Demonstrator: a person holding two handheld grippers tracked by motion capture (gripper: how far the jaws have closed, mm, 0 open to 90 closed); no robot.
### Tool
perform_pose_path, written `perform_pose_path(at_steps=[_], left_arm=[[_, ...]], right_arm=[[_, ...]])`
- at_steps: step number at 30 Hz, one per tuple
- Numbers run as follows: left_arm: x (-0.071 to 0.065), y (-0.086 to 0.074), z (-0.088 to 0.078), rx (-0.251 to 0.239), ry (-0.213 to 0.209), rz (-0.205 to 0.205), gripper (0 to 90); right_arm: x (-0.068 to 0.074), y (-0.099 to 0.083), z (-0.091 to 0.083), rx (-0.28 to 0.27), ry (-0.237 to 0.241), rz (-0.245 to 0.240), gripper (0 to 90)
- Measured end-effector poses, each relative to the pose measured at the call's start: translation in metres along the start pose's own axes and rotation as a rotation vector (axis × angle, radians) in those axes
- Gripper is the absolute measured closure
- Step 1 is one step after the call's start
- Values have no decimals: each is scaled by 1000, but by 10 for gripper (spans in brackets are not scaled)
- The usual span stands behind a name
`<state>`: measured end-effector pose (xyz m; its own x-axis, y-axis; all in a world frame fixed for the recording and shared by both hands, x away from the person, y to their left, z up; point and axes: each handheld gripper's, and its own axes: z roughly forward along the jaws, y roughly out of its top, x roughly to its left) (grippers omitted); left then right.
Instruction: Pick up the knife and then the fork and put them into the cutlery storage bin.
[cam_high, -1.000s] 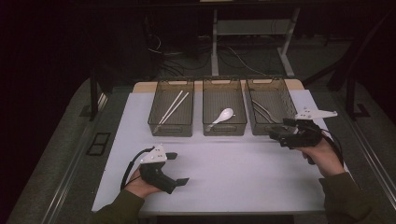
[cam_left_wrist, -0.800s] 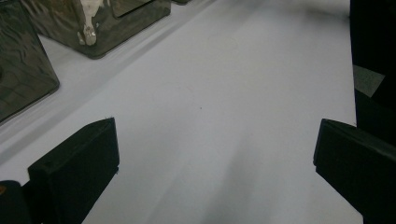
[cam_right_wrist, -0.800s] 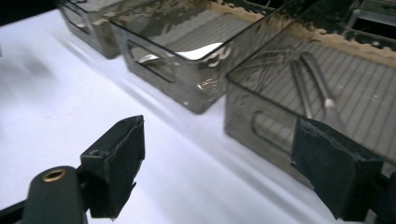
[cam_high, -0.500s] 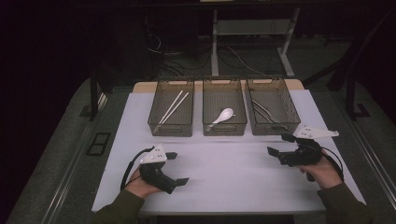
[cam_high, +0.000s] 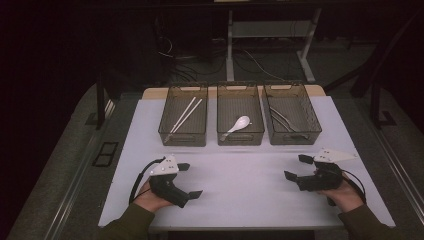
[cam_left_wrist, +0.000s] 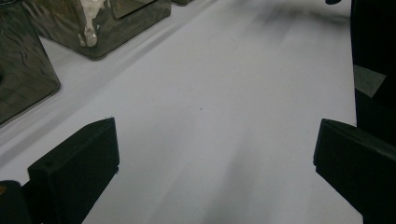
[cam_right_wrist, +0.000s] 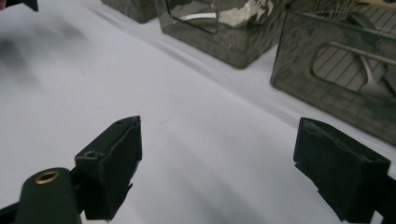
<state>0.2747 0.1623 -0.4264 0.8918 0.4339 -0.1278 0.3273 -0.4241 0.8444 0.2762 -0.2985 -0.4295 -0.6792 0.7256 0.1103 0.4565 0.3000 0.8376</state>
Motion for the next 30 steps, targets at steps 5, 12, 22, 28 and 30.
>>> perform_pose_path(at_steps=[5,12,22,28,30], left_arm=[[0,0,0,-3,0,0,0],[0,0,-1,5,1,6,0],[0,0,-1,6,3,5,0],[0,0,0,7,3,6,0],[0,0,0,9,3,7,0]], right_arm=[[2,-5,-4,-19,15,11,153],[4,-13,-10,-21,17,22,153],[4,-15,-9,-9,15,15,153],[4,-15,-9,-14,16,14,153],[5,-15,-10,-15,16,17,153]])
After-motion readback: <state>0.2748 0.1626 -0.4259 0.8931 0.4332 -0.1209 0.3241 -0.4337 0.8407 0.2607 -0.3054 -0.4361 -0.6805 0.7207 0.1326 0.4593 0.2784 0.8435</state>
